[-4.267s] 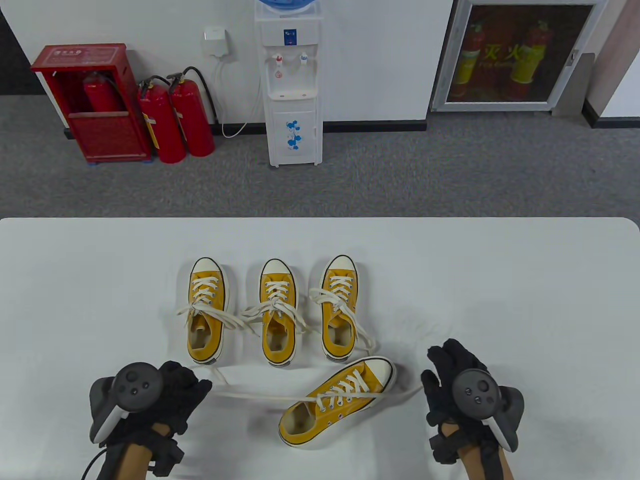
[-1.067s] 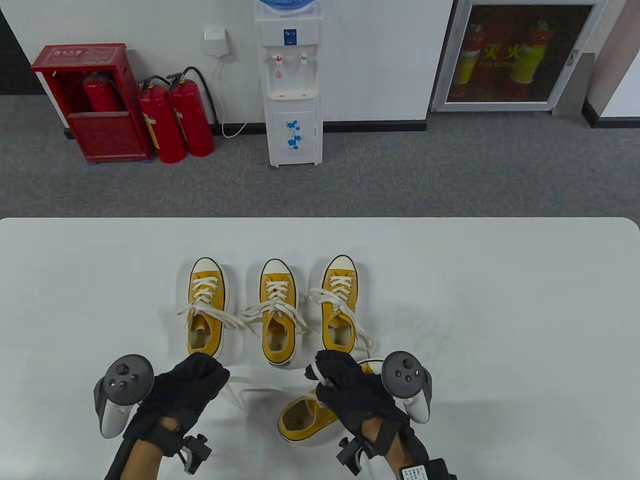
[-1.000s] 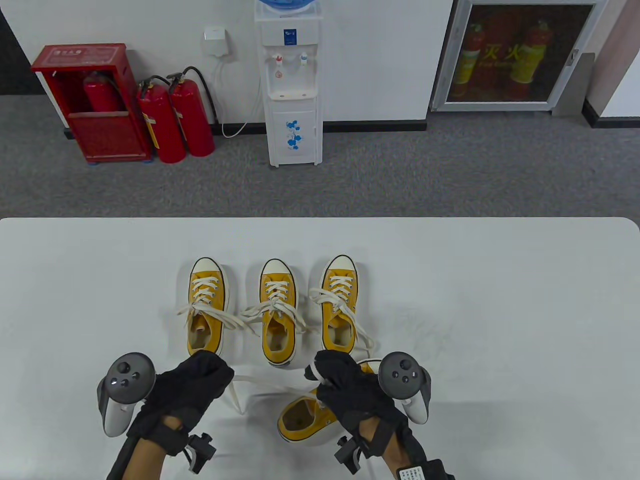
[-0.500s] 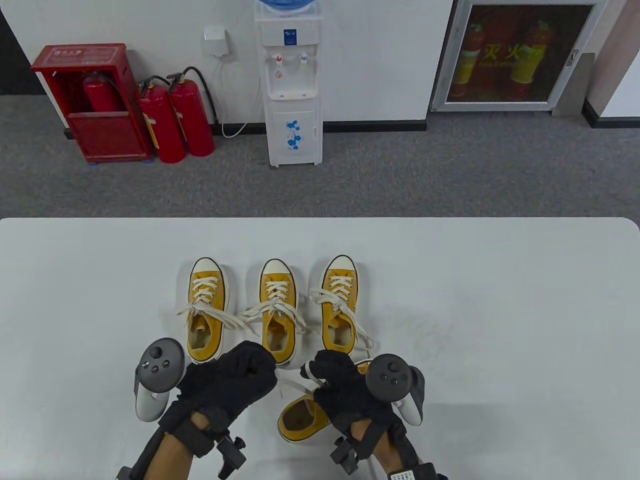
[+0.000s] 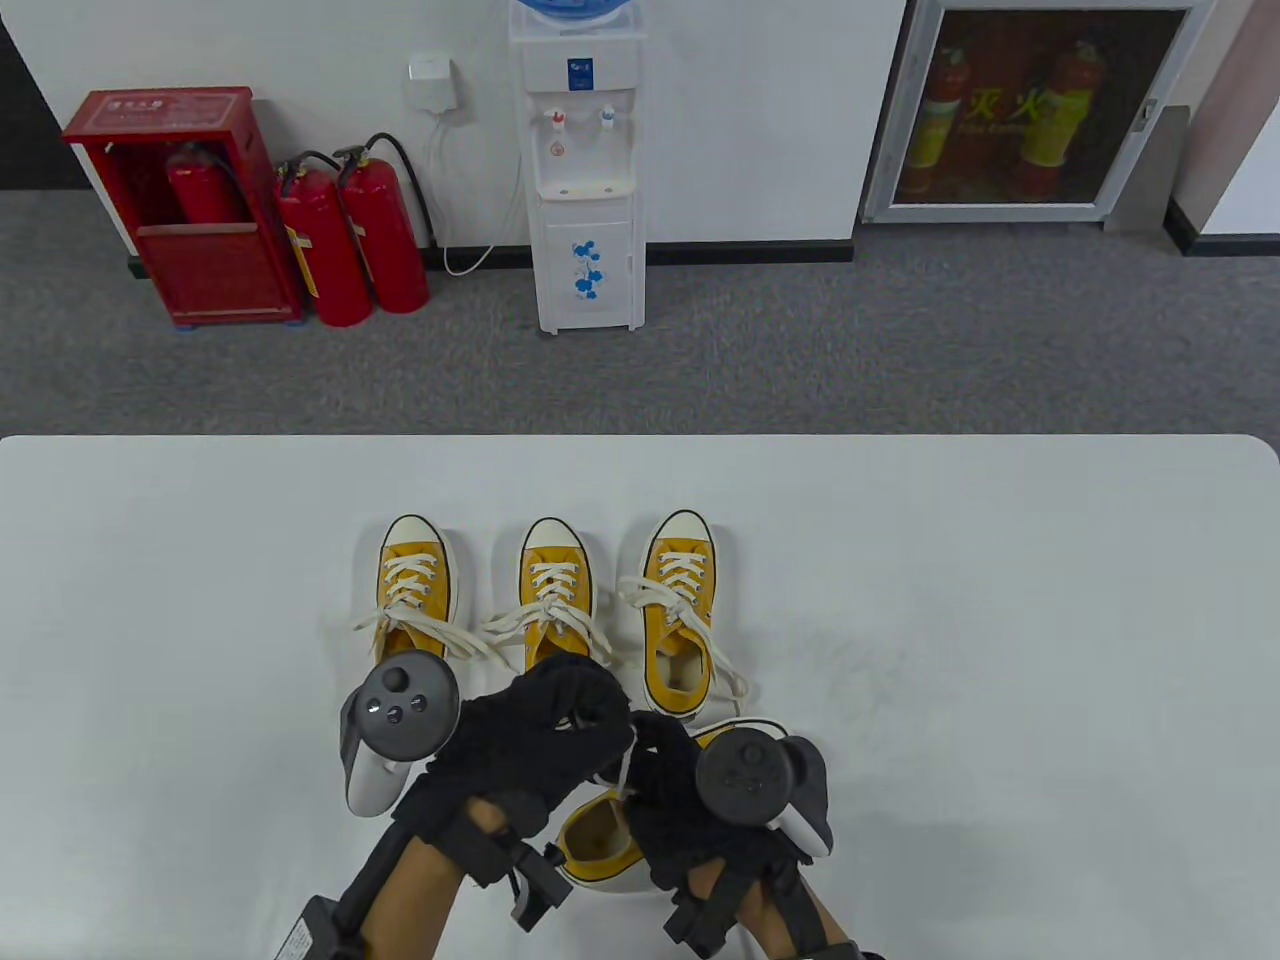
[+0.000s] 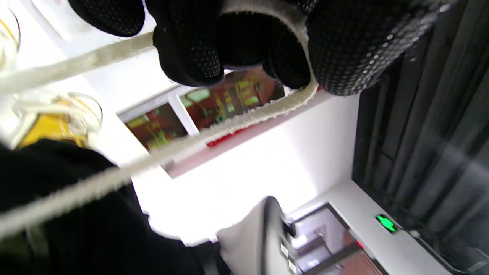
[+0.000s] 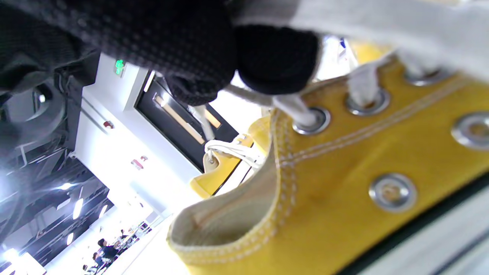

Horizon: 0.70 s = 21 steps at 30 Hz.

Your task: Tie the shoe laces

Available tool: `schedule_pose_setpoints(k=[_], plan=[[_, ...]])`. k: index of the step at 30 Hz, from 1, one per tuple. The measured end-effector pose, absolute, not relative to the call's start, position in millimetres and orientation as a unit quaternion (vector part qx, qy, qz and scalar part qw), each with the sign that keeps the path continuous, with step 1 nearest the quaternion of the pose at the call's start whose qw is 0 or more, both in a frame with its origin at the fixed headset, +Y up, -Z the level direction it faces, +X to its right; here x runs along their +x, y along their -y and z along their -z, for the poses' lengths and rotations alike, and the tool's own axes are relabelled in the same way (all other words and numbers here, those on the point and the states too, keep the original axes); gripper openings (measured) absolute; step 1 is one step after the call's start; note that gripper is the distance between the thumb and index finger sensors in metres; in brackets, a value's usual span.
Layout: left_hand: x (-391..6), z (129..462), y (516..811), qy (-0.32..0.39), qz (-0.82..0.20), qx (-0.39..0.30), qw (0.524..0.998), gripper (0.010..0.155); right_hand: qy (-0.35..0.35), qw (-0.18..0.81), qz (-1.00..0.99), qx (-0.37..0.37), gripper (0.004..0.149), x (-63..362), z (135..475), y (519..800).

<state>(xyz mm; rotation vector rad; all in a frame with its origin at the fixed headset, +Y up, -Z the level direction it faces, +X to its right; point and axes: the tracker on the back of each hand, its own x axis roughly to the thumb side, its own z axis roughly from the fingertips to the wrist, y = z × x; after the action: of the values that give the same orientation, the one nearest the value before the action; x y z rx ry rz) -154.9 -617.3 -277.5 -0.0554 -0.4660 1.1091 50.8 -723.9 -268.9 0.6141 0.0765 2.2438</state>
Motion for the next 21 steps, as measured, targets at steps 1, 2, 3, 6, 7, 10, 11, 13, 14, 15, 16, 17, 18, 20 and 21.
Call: schedule_pose_setpoints(k=[1, 2, 3, 6, 7, 10, 11, 13, 14, 15, 16, 17, 18, 20, 21], plan=[[-155.4, 281.2, 618.3, 0.201, -0.506, -0.013, 0.838, 0.042, -0.03, 0.39, -0.884, 0.254, 0.046, 50.6, 268.0, 723.5], [-156.2, 284.3, 619.7, 0.184, -0.493, -0.002, 0.851, 0.042, -0.028, 0.384, -0.885, 0.263, 0.046, 50.8, 267.0, 722.7], [-157.3, 287.7, 621.9, 0.163, -0.48, 0.01, 0.862, 0.042, -0.026, 0.379, -0.885, 0.27, 0.046, 51.0, 266.4, 722.2], [-158.1, 300.8, 632.4, 0.115, -0.446, 0.008, 0.888, 0.042, -0.025, 0.374, -0.88, 0.291, 0.046, 51.6, 265.2, 722.5], [-158.3, 306.0, 637.9, 0.1, -0.429, 0.001, 0.898, 0.042, -0.025, 0.377, -0.878, 0.294, 0.046, 52.2, 265.3, 722.9], [-158.3, 319.5, 655.5, 0.063, -0.38, -0.019, 0.923, 0.041, -0.025, 0.396, -0.869, 0.294, 0.045, 55.1, 266.4, 725.1], [-158.3, 322.4, 661.4, 0.056, -0.359, -0.026, 0.931, 0.042, -0.026, 0.402, -0.867, 0.293, 0.046, 56.4, 267.0, 725.8], [-158.5, 324.4, 671.1, 0.051, -0.329, -0.03, 0.943, 0.042, -0.03, 0.422, -0.86, 0.287, 0.045, 59.5, 269.0, 727.6], [-158.4, 324.3, 674.2, 0.051, -0.321, -0.031, 0.945, 0.042, -0.033, 0.432, -0.855, 0.285, 0.045, 60.5, 269.6, 728.5], [-158.4, 323.4, 679.3, 0.051, -0.306, -0.027, 0.95, 0.042, -0.039, 0.452, -0.846, 0.28, 0.046, 63.3, 270.9, 730.0], [-158.6, 322.1, 683.6, 0.05, -0.287, -0.025, 0.956, 0.042, -0.041, 0.469, -0.838, 0.276, 0.046, 65.7, 272.3, 731.2], [-158.5, 320.6, 686.9, 0.051, -0.275, -0.024, 0.96, 0.042, -0.043, 0.481, -0.833, 0.27, 0.046, 67.3, 273.3, 732.1], [-158.0, 318.9, 690.6, 0.054, -0.264, -0.022, 0.963, 0.042, -0.047, 0.494, -0.826, 0.268, 0.046, 69.1, 274.6, 733.0], [-156.3, 314.2, 698.4, 0.062, -0.243, -0.032, 0.968, 0.041, -0.046, 0.521, -0.813, 0.254, 0.046, 73.9, 277.2, 735.1], [-155.4, 312.4, 700.4, 0.067, -0.24, -0.035, 0.968, 0.041, -0.047, 0.535, -0.806, 0.249, 0.045, 75.2, 277.7, 735.6]])
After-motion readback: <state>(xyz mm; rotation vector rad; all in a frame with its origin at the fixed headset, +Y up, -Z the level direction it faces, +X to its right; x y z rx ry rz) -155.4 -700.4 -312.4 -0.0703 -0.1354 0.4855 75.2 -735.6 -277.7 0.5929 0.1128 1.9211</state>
